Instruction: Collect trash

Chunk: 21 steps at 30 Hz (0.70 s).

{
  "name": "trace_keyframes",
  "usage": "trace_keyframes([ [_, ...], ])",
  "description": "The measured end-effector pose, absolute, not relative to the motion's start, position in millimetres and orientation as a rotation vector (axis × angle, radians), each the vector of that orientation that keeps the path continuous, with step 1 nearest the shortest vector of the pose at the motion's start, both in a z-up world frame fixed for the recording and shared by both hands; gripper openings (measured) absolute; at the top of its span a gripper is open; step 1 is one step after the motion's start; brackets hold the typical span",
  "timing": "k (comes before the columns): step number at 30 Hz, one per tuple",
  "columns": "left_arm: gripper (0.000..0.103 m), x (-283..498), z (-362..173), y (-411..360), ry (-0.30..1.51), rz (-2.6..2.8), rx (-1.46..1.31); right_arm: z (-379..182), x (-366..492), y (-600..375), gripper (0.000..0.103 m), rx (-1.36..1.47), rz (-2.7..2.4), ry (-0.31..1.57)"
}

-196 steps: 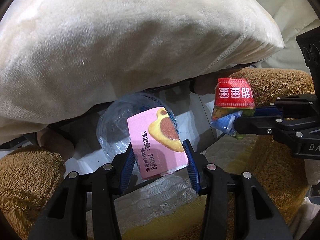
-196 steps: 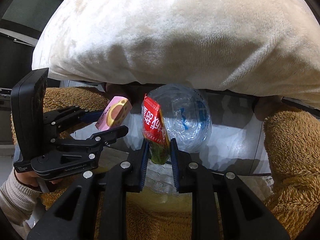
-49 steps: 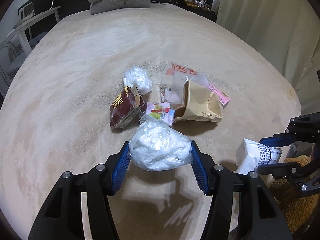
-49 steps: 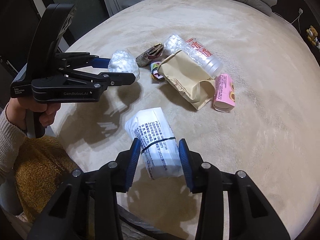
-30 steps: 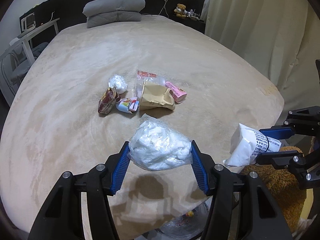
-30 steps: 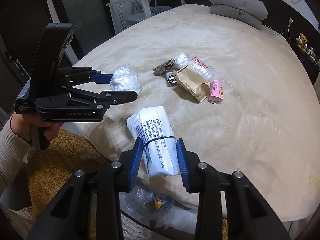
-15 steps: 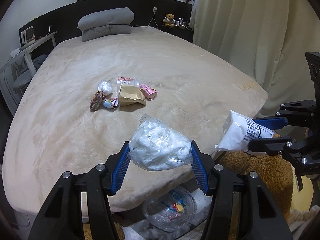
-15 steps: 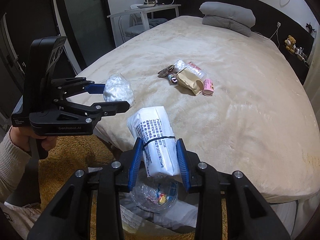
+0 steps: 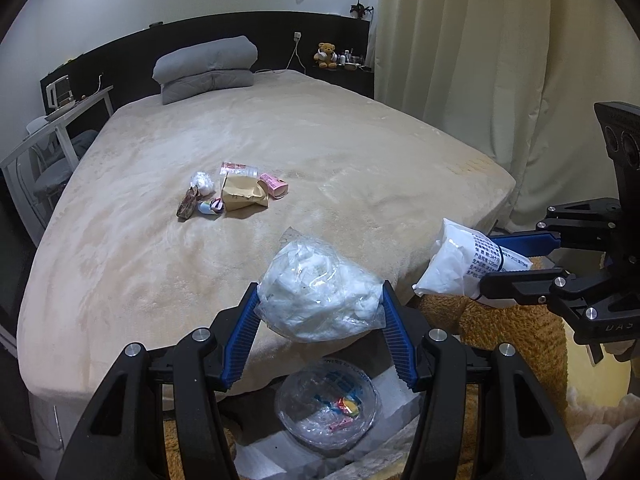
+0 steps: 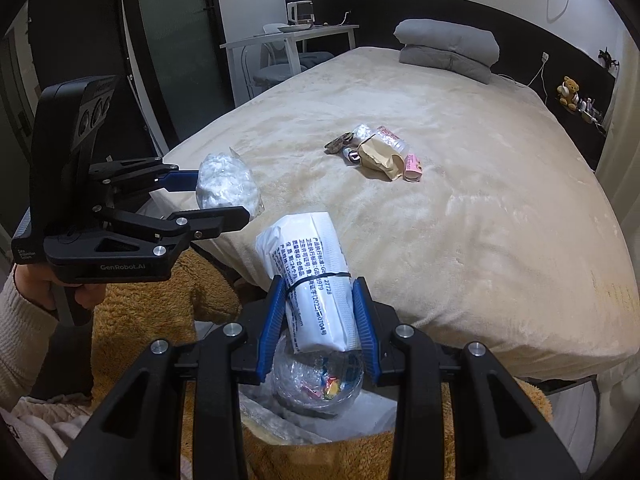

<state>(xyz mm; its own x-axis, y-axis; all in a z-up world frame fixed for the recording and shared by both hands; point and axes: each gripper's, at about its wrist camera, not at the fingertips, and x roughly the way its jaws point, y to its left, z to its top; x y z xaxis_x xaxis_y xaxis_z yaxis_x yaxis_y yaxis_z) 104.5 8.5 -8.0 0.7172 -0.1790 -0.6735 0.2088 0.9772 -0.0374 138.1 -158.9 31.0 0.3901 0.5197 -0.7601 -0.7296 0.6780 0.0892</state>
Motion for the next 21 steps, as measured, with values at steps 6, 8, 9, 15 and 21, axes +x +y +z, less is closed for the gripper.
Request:
trace_keyframes([
  [6, 0.057, 83, -10, -2, 0.740, -0.222, 0.054, 30, 121, -169, 0.035, -0.259, 0.806, 0.849],
  [8, 0.057, 80, -12, -4, 0.745, -0.225, 0.056, 29, 119, -171, 0.035, -0.254, 0.804, 0.855],
  [9, 0.057, 79, -13, -5, 0.748, -0.227, 0.056, 28, 119, -171, 0.035, -0.253, 0.803, 0.858],
  [15, 0.057, 81, -26, -3, 0.776, -0.239, 0.038, 14, 125, -167, 0.035, -0.251, 0.798, 0.902],
  [21, 0.057, 97, -47, 2, 0.831, -0.249, 0.016, -9, 139, -159, 0.035, -0.255, 0.803, 0.971],
])
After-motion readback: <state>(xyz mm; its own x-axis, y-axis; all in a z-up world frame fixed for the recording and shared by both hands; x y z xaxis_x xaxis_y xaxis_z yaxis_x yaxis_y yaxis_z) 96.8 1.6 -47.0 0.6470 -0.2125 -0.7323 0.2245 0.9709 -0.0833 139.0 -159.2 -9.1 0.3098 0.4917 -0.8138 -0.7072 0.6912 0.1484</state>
